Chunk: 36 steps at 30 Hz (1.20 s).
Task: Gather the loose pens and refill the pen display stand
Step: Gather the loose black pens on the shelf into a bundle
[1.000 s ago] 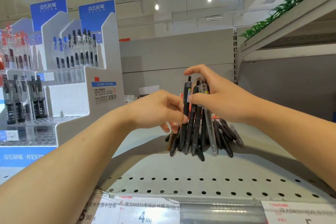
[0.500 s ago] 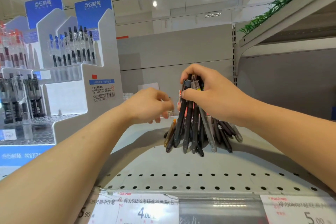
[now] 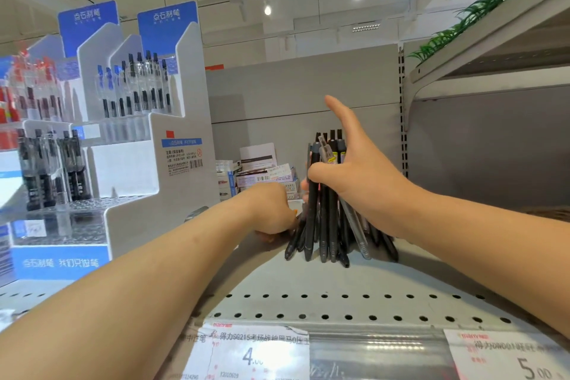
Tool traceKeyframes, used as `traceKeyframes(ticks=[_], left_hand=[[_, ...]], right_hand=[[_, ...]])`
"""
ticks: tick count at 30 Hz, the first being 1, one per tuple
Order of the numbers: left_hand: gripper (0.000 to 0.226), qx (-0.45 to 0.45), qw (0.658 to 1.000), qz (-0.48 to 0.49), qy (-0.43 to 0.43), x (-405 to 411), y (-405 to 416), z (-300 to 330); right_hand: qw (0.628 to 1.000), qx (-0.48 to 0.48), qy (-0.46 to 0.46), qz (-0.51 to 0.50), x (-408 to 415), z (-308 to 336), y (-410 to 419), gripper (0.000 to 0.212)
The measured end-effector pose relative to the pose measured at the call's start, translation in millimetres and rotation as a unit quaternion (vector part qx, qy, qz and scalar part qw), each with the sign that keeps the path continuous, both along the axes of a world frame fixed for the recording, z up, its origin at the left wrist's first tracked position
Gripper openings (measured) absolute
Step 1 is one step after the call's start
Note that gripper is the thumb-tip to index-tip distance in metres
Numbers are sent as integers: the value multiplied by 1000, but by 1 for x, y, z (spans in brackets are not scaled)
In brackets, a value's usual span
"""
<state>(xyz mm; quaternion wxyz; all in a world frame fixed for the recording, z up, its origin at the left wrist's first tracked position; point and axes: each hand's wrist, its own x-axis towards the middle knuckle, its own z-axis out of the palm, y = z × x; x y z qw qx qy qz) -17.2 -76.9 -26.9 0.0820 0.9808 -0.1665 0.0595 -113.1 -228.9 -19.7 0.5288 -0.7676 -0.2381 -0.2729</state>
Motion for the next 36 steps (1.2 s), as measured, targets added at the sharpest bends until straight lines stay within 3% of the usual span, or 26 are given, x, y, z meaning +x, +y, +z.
traceKeyframes(ticks=[3,5,8,12,15,17,19,23,29,33,34,36], left_hand=[[18,-55,998,17,14,2,7,6],[17,-90,995,23,19,1,12,11],[10,-65,998,13,-6,-2,17,16],[15,-83,996,-1,-33,-10,20,23],[14,-244,964,-63,-86,-21,14,26],[21,-372,917,-139,-35,-32,7,27],[17,-410,892,-191,-3,-41,2,27],[13,-367,897,-246,-25,-47,-4,24],[20,-329,894,-301,-51,-51,-5,23],[21,-360,913,-173,-86,-32,5,24],[19,-333,930,-125,-95,-24,9,22],[16,-185,977,-50,-91,-7,19,16]], right_hand=[[998,33,52,9,4,-3,2,98],[995,36,92,29,4,-4,3,75],[979,78,156,110,2,-4,6,37],[967,128,161,147,4,-3,6,15],[974,147,125,117,8,1,1,9],[976,169,106,84,11,5,-4,8],[976,190,90,55,12,9,-9,11],[981,176,81,24,10,12,-12,24],[991,99,91,-4,9,10,-12,17],[990,114,81,-32,8,13,-11,17],[989,116,79,-42,8,13,-11,18],[990,107,76,-58,8,12,-9,20]])
